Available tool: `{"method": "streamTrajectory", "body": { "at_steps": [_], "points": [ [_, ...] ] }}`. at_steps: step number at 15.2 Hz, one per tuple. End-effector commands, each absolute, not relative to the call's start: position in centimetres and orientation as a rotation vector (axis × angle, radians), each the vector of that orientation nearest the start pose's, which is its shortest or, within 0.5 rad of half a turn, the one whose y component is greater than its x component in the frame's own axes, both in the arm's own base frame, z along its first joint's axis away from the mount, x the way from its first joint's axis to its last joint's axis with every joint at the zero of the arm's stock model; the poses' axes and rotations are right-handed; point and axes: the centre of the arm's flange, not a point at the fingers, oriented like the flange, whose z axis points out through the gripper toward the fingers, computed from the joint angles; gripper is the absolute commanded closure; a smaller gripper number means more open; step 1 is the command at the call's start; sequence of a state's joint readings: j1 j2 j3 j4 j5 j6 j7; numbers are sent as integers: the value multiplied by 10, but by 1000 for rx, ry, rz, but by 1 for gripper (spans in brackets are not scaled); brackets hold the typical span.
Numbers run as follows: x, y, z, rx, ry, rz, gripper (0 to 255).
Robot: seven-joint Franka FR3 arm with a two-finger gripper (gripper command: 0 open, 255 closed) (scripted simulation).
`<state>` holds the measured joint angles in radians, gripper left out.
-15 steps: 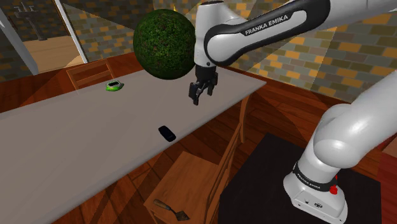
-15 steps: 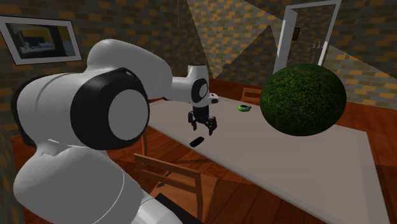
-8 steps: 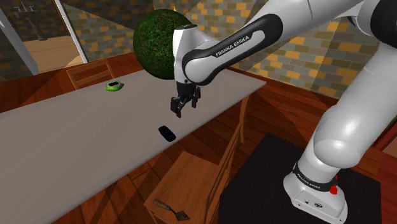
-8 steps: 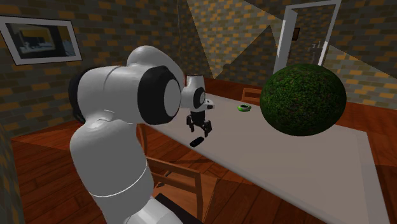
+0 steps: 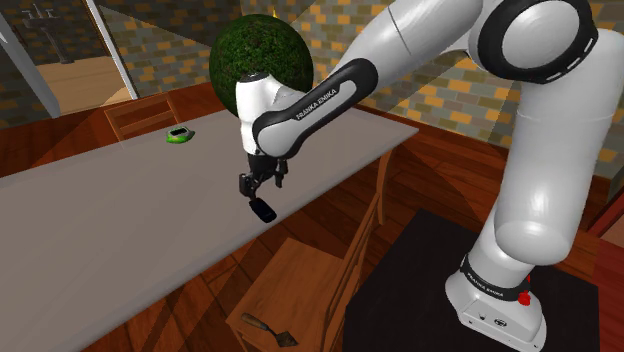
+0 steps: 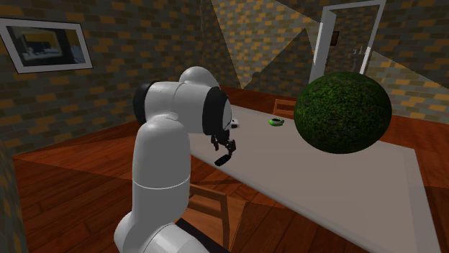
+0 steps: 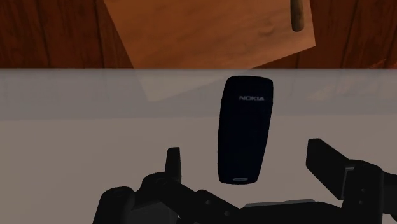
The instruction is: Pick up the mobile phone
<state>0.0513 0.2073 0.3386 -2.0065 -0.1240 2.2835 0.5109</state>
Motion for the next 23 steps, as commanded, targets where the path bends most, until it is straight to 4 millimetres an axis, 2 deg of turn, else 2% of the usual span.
{"method": "streamTrajectory", "body": {
  "at_steps": [1,9,11,12,21,23],
  "points": [
    [570,231,348,-3125,103,-129,0],
    [573,234,305,-3124,106,-127,0],
    [573,234,305,-3124,106,-127,0],
    [573,233,305,-3124,105,-127,255],
    [573,234,305,-3124,106,-127,255],
    [573,234,316,-3124,106,-127,255]
  ]
}}
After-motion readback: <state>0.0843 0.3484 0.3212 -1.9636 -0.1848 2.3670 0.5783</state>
